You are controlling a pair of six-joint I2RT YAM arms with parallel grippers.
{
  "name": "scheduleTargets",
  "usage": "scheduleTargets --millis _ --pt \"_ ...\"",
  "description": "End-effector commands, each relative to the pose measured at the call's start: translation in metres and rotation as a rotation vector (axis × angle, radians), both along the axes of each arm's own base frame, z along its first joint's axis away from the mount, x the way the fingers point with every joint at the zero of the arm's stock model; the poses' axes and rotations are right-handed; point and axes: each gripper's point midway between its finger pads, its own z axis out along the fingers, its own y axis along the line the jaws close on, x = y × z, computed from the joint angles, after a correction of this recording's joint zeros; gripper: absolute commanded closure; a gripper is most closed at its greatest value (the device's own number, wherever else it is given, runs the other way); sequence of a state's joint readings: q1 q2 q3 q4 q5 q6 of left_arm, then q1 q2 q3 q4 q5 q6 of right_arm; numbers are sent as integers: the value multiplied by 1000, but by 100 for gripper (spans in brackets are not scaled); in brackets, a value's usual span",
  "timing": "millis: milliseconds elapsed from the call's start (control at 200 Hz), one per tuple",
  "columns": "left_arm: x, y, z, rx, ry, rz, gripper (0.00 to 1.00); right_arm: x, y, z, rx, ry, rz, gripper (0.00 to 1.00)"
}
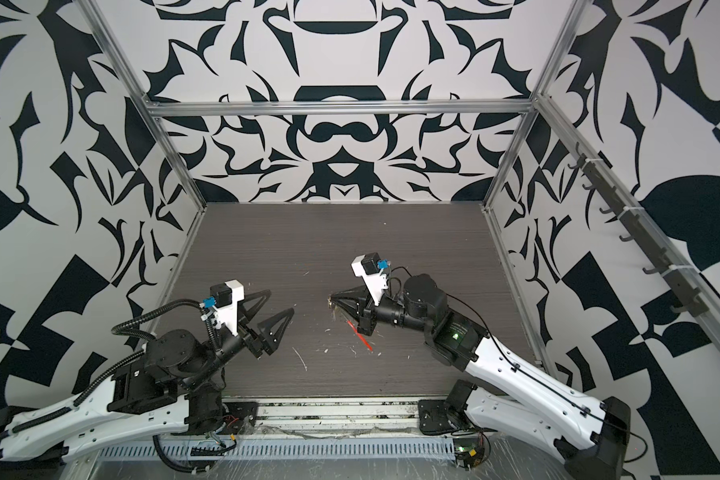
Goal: Remove the keys from the keyring
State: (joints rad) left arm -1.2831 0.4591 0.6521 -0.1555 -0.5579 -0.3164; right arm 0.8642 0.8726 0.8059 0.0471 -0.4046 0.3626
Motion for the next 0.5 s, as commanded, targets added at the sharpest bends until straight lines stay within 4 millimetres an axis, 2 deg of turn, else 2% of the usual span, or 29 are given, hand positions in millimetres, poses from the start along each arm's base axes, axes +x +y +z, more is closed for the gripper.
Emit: scheduleTargets --millis 0,175,195,495 --pt "-7 -12 5 35 -20 -67 13 -5 -5 37 63 -85 6 100" --pt "-10 -30 3 96 -32 -116 14 -7 -6 37 60 -88 17 100" --pt "-9 -31 3 101 -33 -117 18 -7 -6 38 61 -87 15 100" --pt "-8 -46 1 142 -58 -139 36 4 -13 38 82 -37 -70 100"
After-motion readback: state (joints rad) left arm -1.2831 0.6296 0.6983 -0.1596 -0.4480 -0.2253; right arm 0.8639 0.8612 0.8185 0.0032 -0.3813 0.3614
